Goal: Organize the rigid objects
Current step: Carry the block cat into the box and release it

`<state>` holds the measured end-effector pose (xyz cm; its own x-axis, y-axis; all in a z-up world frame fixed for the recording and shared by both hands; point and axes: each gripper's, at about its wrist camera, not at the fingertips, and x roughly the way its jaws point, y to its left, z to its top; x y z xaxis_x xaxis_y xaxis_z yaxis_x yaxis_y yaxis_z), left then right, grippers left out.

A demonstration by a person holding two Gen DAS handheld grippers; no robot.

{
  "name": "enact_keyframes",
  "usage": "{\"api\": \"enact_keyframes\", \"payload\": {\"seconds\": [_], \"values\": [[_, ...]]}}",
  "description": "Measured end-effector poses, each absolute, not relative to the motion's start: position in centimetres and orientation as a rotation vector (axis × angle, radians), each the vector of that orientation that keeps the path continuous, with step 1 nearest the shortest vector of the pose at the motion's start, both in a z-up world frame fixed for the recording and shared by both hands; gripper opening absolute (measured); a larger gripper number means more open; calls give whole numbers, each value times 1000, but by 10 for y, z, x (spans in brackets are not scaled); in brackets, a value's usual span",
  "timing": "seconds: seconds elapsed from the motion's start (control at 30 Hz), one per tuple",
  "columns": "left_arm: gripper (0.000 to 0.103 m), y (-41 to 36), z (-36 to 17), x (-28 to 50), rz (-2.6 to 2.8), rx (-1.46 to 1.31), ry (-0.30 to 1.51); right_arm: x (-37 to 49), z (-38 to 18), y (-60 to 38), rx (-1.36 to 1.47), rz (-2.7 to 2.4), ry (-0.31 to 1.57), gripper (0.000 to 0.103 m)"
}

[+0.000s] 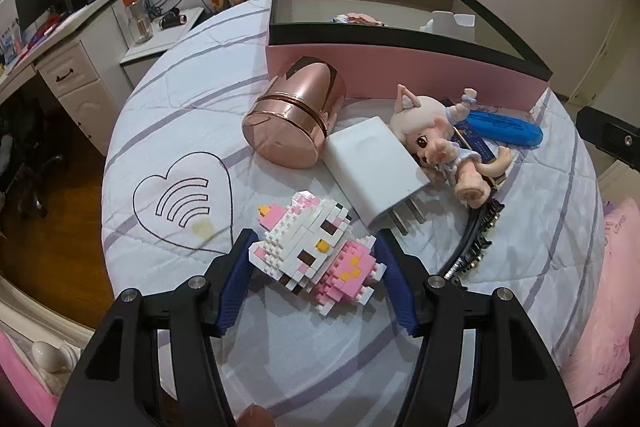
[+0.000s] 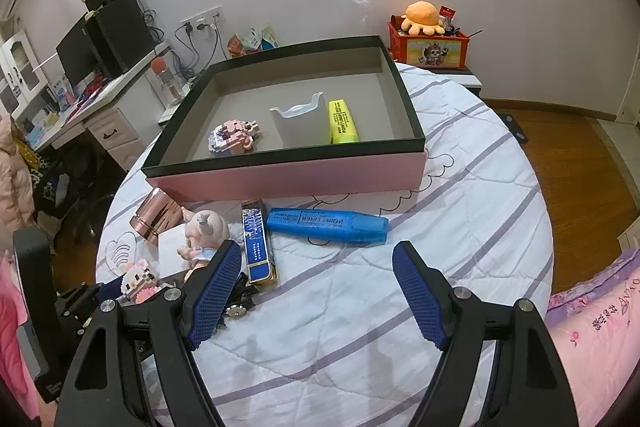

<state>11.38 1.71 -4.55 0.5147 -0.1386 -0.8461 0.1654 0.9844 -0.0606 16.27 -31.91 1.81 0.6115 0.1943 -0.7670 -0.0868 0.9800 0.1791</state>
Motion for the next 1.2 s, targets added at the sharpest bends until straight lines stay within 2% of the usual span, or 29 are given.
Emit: {"api": "enact_keyframes", "payload": {"seconds": [0.3,0.6,0.87,1.2], "values": [[61,14,-26,100,-195,28,986,158,21,-320,135,175,891,79],[61,11,24,112,-195,31,882,164,24,-327,154,179,882,79],[61,-12,54,177,-203,51,817,195,38,-324,138,196,853,80],[61,-49,51,290,-201,70,830,283,59,-324,111,174,802,80]]}}
